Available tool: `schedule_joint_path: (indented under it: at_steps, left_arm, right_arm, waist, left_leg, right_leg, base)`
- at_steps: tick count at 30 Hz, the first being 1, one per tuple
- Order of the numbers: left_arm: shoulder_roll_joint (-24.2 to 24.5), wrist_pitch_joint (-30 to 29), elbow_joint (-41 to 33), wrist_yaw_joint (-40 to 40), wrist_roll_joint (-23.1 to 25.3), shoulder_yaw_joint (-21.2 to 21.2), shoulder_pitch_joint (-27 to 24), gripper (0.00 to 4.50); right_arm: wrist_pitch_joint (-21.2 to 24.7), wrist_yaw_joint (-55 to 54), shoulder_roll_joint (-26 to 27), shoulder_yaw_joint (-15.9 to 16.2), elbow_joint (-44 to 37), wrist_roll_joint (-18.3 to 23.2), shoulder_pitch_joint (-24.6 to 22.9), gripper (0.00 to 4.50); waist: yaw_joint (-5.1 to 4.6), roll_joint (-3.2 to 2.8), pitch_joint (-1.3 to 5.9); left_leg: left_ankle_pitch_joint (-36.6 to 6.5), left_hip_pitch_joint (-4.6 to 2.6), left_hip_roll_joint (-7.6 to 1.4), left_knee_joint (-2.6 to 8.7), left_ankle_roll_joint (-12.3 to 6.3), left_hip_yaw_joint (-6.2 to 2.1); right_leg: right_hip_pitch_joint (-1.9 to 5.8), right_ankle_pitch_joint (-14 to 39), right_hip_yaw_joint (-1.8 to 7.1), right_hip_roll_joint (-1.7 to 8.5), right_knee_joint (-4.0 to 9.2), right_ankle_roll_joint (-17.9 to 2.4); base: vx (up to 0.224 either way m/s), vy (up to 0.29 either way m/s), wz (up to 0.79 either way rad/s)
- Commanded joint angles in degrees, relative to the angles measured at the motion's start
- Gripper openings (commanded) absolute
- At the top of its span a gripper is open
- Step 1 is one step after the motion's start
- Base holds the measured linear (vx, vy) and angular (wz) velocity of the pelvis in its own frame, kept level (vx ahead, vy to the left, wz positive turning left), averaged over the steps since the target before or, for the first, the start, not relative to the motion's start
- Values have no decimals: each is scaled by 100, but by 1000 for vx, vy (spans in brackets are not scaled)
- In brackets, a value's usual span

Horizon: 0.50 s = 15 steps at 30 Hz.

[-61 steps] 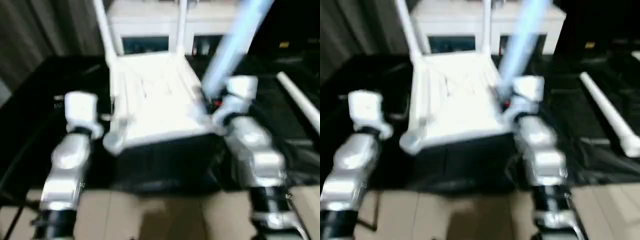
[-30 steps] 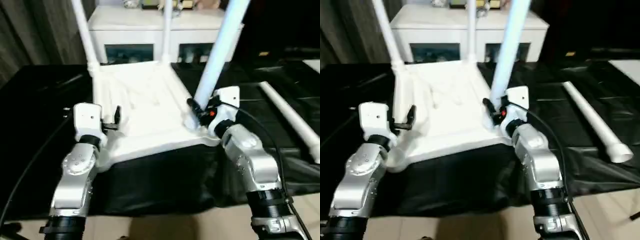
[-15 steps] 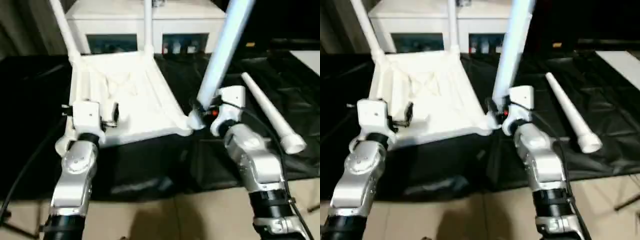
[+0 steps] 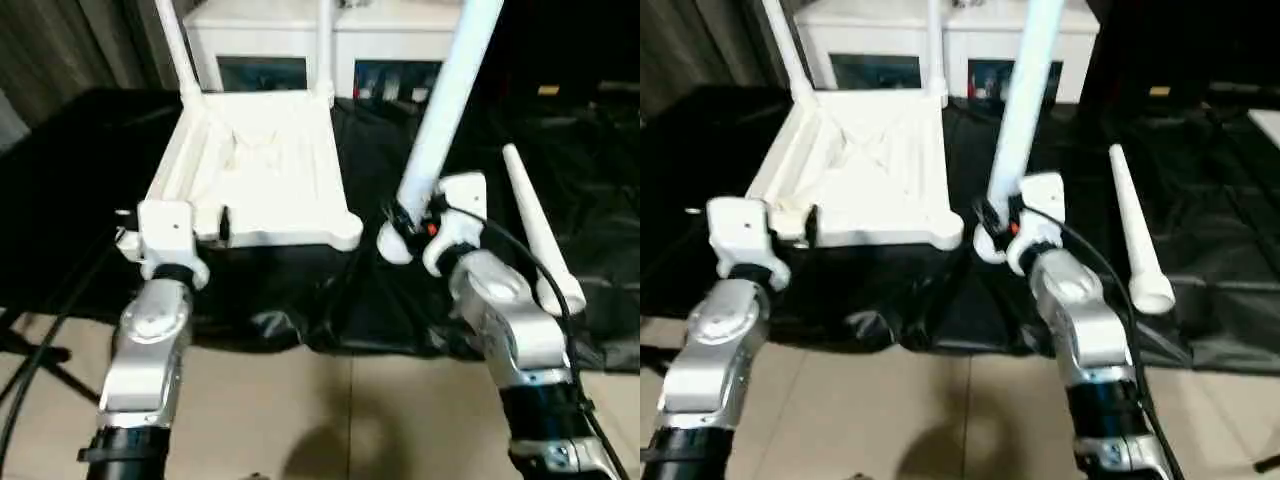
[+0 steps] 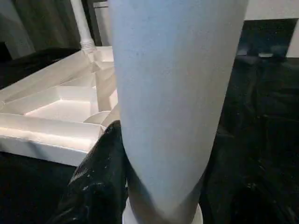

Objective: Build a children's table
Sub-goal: Move to table

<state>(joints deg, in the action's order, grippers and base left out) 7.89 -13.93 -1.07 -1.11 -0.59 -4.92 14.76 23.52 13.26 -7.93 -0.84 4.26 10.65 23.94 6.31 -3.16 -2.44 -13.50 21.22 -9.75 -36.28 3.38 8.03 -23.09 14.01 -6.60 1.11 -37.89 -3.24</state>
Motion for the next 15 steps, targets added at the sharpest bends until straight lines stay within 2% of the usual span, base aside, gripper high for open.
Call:
schedule_joint_path:
  at_steps: [1,2,4,5,6,7,8,10,11,12,13,14,15]
  left_arm:
    - [3,-2,81,-38,12,41,132,450]
    - [-2,-3,75,-59,3,45,171,450]
    - [5,-16,29,-98,-45,28,213,450]
    - [6,-34,-16,-164,-165,-38,279,450]
    - [26,-38,3,-170,-155,-41,308,450]
    - [26,-38,3,-170,-155,-41,308,450]
    - [58,-41,5,-157,-103,-11,339,450]
    - [51,-60,-32,-139,-97,2,353,450]
    - [39,-64,-41,-127,-98,5,358,450]
    - [37,-65,-45,-126,-96,8,356,450]
    - [32,-70,-59,-123,-87,22,347,450]
    - [28,-87,-83,-117,-64,48,345,450]
    - [18,-94,-105,-112,-65,52,340,450]
  right_arm:
    - [-1,22,59,-68,-169,45,61,184]
    - [-22,13,88,-84,-110,59,89,184]
    - [-43,-1,113,-67,-62,62,141,184]
    - [-102,10,145,4,15,78,239,184]
    - [-142,31,171,36,73,86,298,184]
    - [-142,31,171,36,73,86,298,184]
    - [-182,99,190,92,160,80,369,184]
    - [-189,159,185,117,197,67,396,184]
    - [-192,188,190,109,210,66,404,184]
    - [-191,190,190,105,214,67,408,184]
    - [-187,199,191,91,230,69,423,184]
    - [-179,228,183,77,260,76,458,184]
    - [-175,242,173,76,274,74,476,184]
  waist:
    - [39,110,341]
    - [50,53,335]
    - [44,72,339]
    - [14,102,347]
    - [7,135,351]
    - [21,67,365]
    - [-2,148,374]
    - [18,87,390]
    - [23,127,370]
    - [18,123,365]
    - [25,181,365]
    - [9,267,329]
    - [19,237,317]
  left_leg:
    - [-118,26,-222,328,-432,-84]
    - [-159,4,-240,366,-408,-85]
    - [-172,-4,-266,390,-405,-91]
    - [-169,-4,-360,434,-397,-131]
    - [-167,0,-367,443,-399,-132]
    - [-107,-13,-386,437,-406,-136]
    - [-46,-7,-411,444,-454,-131]
    - [65,-10,-422,436,-478,-135]
    - [128,-13,-434,435,-524,-107]
    - [103,-12,-432,436,-517,-98]
    - [-92,-54,-447,468,-483,-88]
    - [-570,-121,-458,527,-386,-54]
    - [-762,-134,-458,555,-326,-63]
  right_leg:
    - [404,1004,453,629,760,637]
    - [393,1115,438,639,778,575]
    - [398,1156,423,646,788,534]
    - [387,969,429,688,760,262]
    - [401,914,432,707,735,171]
    - [383,772,444,734,703,4]
    - [389,575,454,751,679,-143]
    - [387,376,455,769,639,-279]
    - [362,215,473,797,634,-429]
    - [360,222,471,797,639,-447]
    - [385,387,469,806,635,-470]
    - [397,888,467,801,698,-440]
    - [433,1120,460,811,694,-438]
  base:
    - [-50,-28,5]
    - [-50,-28,5]
    - [0,0,0]
    - [0,0,0]
    - [0,0,0]
    - [0,0,0]
    - [0,0,0]
    - [0,0,0]
    - [0,0,0]
    - [0,0,0]
    - [0,0,0]
    - [0,0,0]
    - [0,0,0]
